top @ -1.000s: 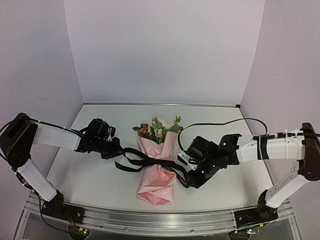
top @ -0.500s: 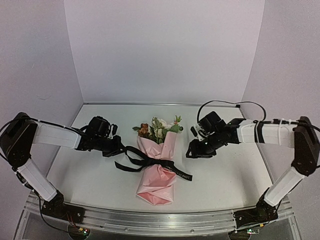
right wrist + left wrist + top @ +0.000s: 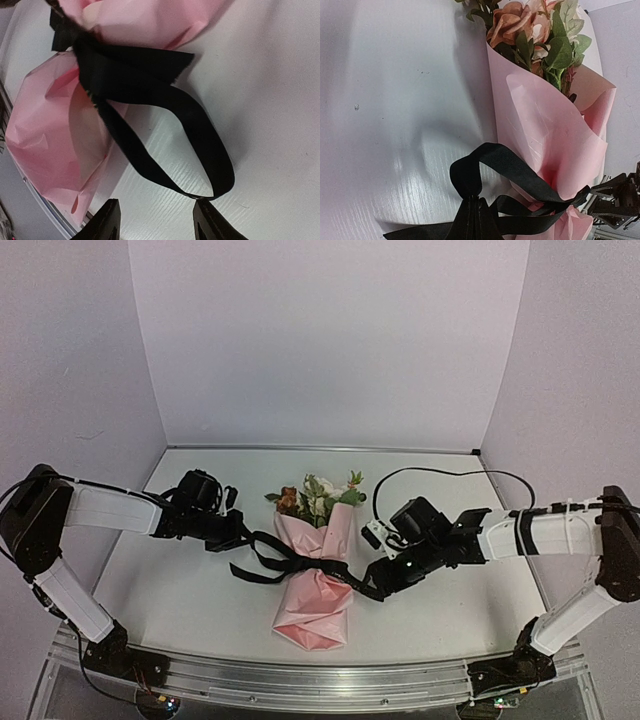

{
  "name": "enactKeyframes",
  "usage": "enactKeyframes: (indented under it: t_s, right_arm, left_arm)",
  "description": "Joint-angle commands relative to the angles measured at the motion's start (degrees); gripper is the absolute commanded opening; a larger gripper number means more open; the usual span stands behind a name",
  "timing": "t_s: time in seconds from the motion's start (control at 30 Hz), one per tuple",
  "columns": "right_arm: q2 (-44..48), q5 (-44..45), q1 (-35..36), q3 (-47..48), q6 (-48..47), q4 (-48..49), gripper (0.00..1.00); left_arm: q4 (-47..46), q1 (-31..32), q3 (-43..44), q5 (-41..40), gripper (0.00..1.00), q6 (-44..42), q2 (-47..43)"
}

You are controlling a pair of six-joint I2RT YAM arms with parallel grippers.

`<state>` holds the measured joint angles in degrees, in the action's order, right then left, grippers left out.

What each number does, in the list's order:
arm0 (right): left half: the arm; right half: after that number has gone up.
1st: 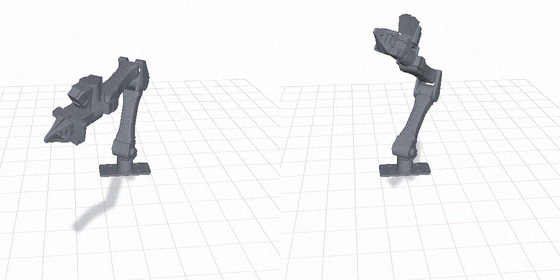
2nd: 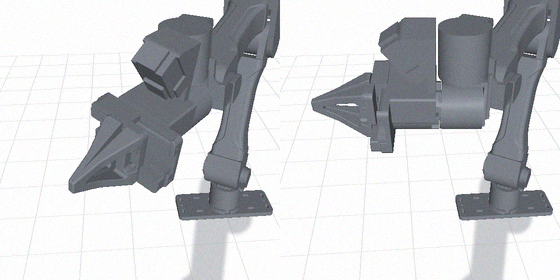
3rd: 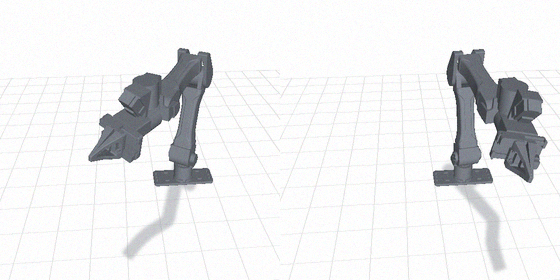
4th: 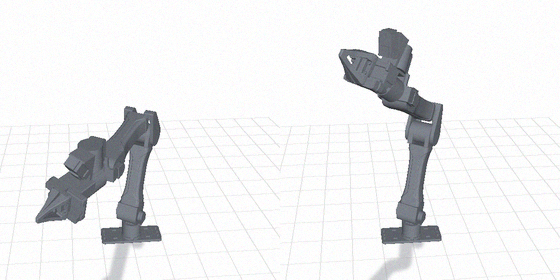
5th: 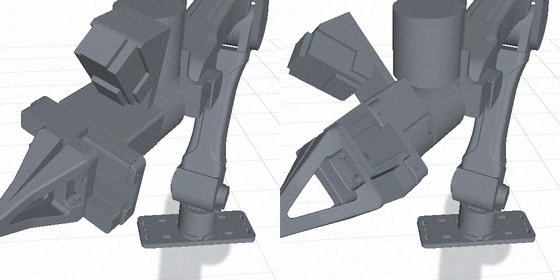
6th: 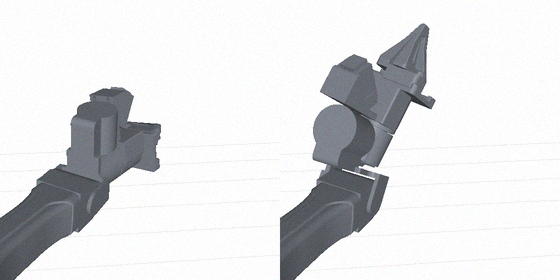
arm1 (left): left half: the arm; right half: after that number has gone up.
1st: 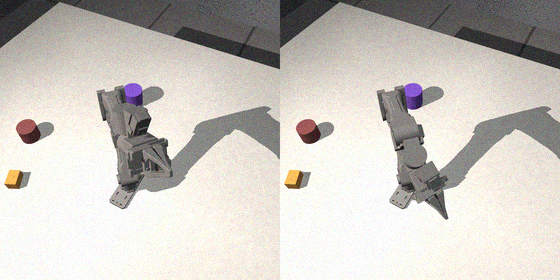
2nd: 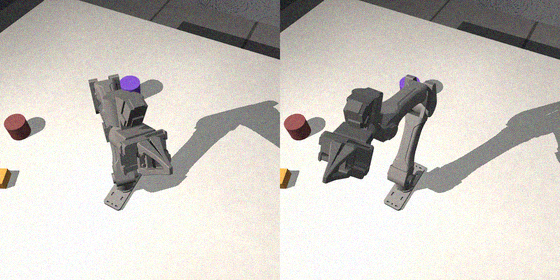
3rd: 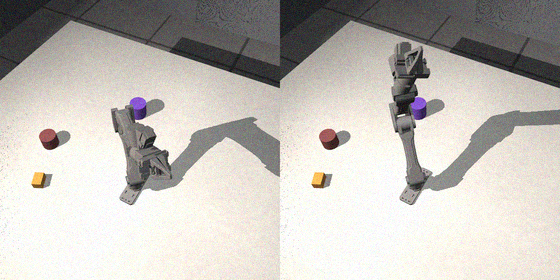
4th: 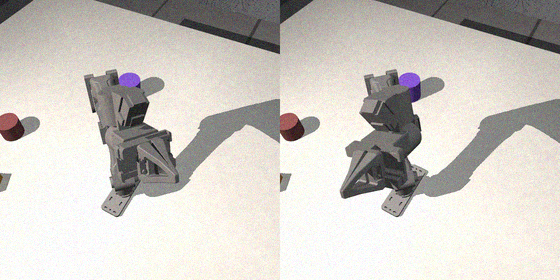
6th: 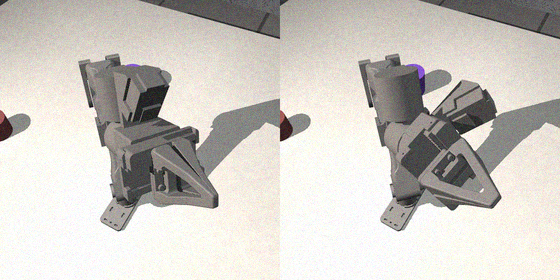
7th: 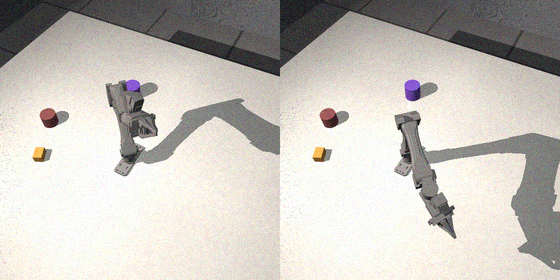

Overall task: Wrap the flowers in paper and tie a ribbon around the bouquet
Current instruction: Adjust the ribbon on the folded bouquet.

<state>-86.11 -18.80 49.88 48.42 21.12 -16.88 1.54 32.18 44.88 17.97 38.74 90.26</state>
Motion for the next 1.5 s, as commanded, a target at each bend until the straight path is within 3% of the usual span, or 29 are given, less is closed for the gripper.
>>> enactKeyframes:
  t_s: [0.0,0.3,0.4,0.5,0.6,1.1,1.47]
  right_arm:
    - [-2.2,-0.9,-0.1,3.0,-10.2,2.7,0.5]
    - [-7.8,-0.9,1.5,7.4,-16.4,-1.5,0.47]
    - [-9.0,-1.5,2.2,8.8,-16.1,-2.8,0.41]
    - [-9.5,-0.9,2.8,9.9,-15.6,-5.8,0.26]
    - [-8.9,-1.1,2.8,9.9,-14.2,-8.3,0.0]
    - [-5.9,9.5,5.6,4.0,-2.3,-14.7,0.0]
    - [-6.5,9.8,5.9,3.6,0.1,-13.7,0.0]
  left_arm:
    - [0.0,-0.3,1.9,1.2,0.0,-0.6,-1.7]
    - [-0.7,-0.3,1.8,1.5,0.0,1.0,-1.0]
    - [-0.6,-0.4,2.0,1.5,0.0,1.1,-0.6]
    - [-0.5,-0.4,2.3,1.3,0.0,1.8,-0.1]
    - [0.7,-0.4,2.6,-0.1,0.0,2.2,0.2]
    - [-1.3,-6.6,-1.1,1.6,0.0,7.4,2.4]
    - [-4.1,-8.9,-1.8,5.9,0.0,6.0,2.8]
